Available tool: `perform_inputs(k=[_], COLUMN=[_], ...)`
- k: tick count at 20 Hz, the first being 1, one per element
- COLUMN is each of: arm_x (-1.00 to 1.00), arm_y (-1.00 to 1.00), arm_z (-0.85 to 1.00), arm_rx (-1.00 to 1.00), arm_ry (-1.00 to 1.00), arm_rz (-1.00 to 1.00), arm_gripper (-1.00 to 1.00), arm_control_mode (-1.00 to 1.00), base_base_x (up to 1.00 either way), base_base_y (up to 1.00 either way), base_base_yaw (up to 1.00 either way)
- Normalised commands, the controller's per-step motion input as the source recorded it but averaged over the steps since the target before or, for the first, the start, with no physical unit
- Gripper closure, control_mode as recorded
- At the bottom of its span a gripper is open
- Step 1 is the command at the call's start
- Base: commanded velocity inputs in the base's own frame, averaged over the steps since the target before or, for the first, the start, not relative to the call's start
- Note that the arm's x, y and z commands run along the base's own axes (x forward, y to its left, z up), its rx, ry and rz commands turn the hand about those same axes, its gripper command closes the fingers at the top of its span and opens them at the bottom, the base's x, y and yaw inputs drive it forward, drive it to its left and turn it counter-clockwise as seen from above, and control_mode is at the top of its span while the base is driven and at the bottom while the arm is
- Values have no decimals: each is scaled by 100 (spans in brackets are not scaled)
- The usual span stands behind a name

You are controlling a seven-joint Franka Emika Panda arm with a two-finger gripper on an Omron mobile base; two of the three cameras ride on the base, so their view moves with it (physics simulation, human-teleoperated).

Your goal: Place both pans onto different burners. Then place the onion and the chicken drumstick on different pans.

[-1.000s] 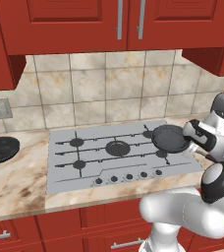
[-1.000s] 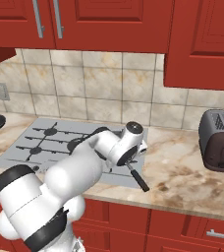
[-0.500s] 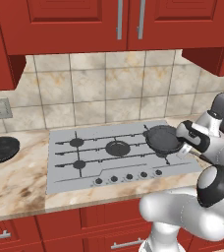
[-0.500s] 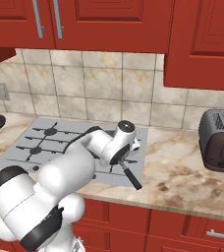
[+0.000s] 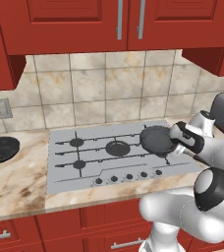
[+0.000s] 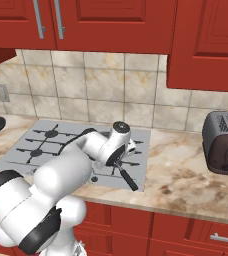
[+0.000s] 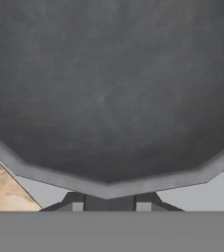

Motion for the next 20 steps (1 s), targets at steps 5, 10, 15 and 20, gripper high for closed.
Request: perform_inputs(k=[5,10,15,20], arm_x=[8,11,14,13], arm_y=[20,21,23,26], arm_z=[0,0,0,0], arm_rx=[0,0,0,0], arm_ry=[1,1,2,1], arm_rz=[4,4,4,3], arm_gripper=[100,100,100,100], arm_control_mode=[-100,-100,-100,-100], base_base_x=[0,0,0,0], base_base_y=[0,0,0,0], base_base_yaw=[0,0,0,0])
